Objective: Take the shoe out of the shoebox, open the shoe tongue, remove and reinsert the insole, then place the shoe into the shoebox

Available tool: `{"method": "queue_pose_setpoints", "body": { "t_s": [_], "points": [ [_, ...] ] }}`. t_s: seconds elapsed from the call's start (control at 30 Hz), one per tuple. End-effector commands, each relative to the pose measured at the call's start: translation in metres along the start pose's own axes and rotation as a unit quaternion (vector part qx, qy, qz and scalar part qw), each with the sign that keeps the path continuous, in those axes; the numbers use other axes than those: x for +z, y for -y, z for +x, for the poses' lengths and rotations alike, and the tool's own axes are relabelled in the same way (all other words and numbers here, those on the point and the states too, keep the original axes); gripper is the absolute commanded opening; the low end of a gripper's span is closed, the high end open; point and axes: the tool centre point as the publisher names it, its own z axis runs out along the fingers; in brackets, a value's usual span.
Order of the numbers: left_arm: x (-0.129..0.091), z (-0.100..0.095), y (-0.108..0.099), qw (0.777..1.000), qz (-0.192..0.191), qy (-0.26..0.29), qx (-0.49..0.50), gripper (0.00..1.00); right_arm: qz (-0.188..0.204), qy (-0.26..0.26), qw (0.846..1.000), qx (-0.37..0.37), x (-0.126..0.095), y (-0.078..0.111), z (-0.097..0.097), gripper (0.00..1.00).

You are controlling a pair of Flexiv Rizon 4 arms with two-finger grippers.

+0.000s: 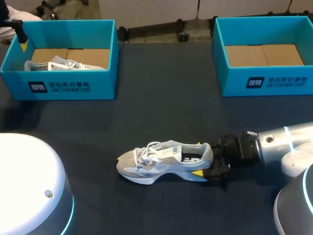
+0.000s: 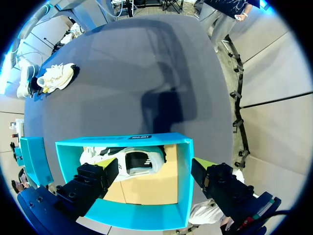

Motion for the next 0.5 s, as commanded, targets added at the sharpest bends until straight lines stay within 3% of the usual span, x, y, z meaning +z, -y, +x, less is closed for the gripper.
{"method": "queue_pose_setpoints", "body": {
  "t_s": [0.03, 0.5],
  "points": [
    [-0.0007, 0.0001, 0.0004, 1.000, 0.000, -0.001, 0.001, 1.00, 0.003, -0.006, 1.000, 0.003, 0.0045, 0.0015, -0.0050, 0.00],
    [-0.0007, 0.0001, 0.0004, 1.000, 0.000, -0.001, 0.001, 1.00, 0.010, -0.006, 1.000, 0.009, 0.0043, 0.0006, -0.0061, 0.00]
  ]
}}
